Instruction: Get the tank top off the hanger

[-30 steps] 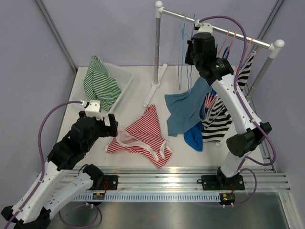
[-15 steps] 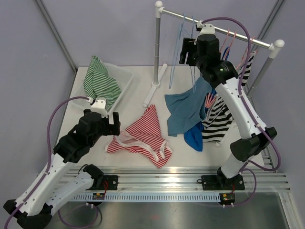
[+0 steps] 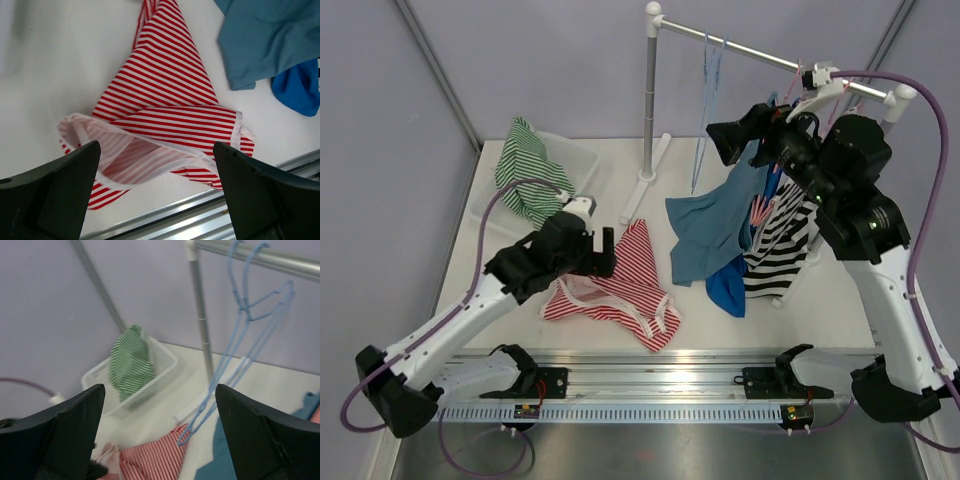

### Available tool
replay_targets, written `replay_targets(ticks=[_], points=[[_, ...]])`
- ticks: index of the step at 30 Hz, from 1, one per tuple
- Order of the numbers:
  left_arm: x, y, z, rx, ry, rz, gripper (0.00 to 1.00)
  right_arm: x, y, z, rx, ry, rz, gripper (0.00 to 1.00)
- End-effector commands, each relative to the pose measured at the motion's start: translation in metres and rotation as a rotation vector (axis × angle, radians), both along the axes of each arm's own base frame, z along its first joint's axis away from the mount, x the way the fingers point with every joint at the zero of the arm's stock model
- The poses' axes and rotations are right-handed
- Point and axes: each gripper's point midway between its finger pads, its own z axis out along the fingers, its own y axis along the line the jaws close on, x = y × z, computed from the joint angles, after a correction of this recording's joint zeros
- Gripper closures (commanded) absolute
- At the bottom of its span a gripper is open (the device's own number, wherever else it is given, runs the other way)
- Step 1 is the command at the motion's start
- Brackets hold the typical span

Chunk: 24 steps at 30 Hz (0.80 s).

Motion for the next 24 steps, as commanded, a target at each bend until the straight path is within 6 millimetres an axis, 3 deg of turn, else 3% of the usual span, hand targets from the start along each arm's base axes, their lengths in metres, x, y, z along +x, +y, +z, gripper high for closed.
replay_targets(ticks=[1, 3, 4, 6, 7, 13, 16, 20, 22, 24], points=[[0.007, -0.047, -0.011, -0.085, 0.046, -0.051, 0.01, -0.045, 0.041, -0.007, 0.043, -0.025, 0.328, 0.01], [0.007, -0.062, -0.035, -0.019, 0.087, -0.077, 0.01, -0.070, 0.042, -0.005, 0.045, -0.060, 0.402, 0.01], [0.007, -0.065, -0.041, 0.003, 0.089, -0.086, 0.01, -0.075, 0.047, -0.022, 0.033, -0.033, 0.446, 0.00], [0.006, -0.069, -0.062, 0.074, 0.104, -0.082, 0.01, -0.091, 0.040, -0.023, 0.018, -0.081, 0.455, 0.00], [0.006, -0.070, -0.068, 0.081, 0.111, -0.082, 0.01, -0.087, 0.038, -0.036, 0.010, -0.058, 0.428, 0.00], [-0.011, -0.068, -0.141, 0.166, 0.247, -0.080, 0.01, -0.095, 0.018, -0.061, -0.001, -0.029, 0.344, 0.00], [-0.017, -0.056, -0.174, 0.245, 0.298, -0.051, 0.01, -0.102, 0.016, -0.062, 0.011, -0.052, 0.346, 0.00], [-0.025, -0.047, -0.199, 0.302, 0.337, -0.025, 0.03, -0.104, 0.014, -0.061, 0.003, -0.064, 0.342, 0.00], [-0.028, -0.047, -0.203, 0.298, 0.339, -0.028, 0.11, -0.105, 0.013, -0.060, 0.002, -0.065, 0.341, 0.01], [-0.029, -0.046, -0.204, 0.294, 0.340, -0.028, 0.42, -0.108, 0.011, -0.056, 0.006, -0.087, 0.337, 0.00]])
